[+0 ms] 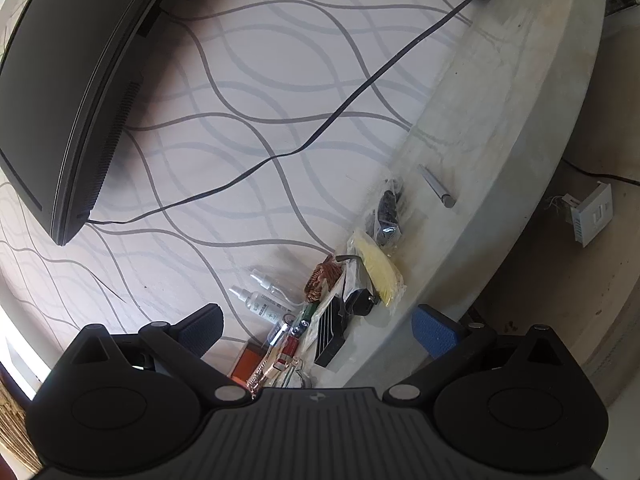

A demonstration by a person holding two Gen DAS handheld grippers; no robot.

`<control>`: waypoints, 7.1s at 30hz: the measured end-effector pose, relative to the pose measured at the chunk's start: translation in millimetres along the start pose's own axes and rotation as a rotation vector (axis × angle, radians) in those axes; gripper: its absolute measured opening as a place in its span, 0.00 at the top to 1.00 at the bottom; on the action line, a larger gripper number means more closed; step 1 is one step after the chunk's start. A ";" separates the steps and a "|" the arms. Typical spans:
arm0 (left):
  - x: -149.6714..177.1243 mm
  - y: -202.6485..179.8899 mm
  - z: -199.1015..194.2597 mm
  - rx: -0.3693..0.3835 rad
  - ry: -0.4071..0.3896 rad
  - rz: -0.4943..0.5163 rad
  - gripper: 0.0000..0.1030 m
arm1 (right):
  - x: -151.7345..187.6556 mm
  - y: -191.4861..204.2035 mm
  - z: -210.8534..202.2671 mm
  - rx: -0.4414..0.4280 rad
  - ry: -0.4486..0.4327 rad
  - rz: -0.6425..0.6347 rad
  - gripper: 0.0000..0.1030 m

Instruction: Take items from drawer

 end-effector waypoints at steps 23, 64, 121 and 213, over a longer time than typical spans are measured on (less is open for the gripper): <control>-16.7 6.6 -51.6 -0.009 -0.119 0.007 0.77 | -1.1 -3.9 1.5 0.002 0.001 0.020 0.00; -248.0 17.3 -67.7 -0.040 -0.344 -0.062 0.55 | -5.8 -9.5 -4.1 -0.045 -0.023 0.078 0.00; -73.6 13.7 -111.9 -0.051 -0.687 -0.184 0.76 | -1.0 0.5 0.8 0.022 0.013 0.004 0.00; -130.8 16.4 -98.7 -0.086 -0.370 -0.028 0.65 | 0.7 0.6 -2.4 0.004 0.006 0.042 0.00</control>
Point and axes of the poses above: each gripper's, at about its wrist camera, not at the fingertips, and z roughly the way its jaws point, y to its left, x to its underside, the point moved 1 cm from there along z, roughly the way its jaws point, and after that the axes turned 15 degrees about -x, right-handed, at the moved point
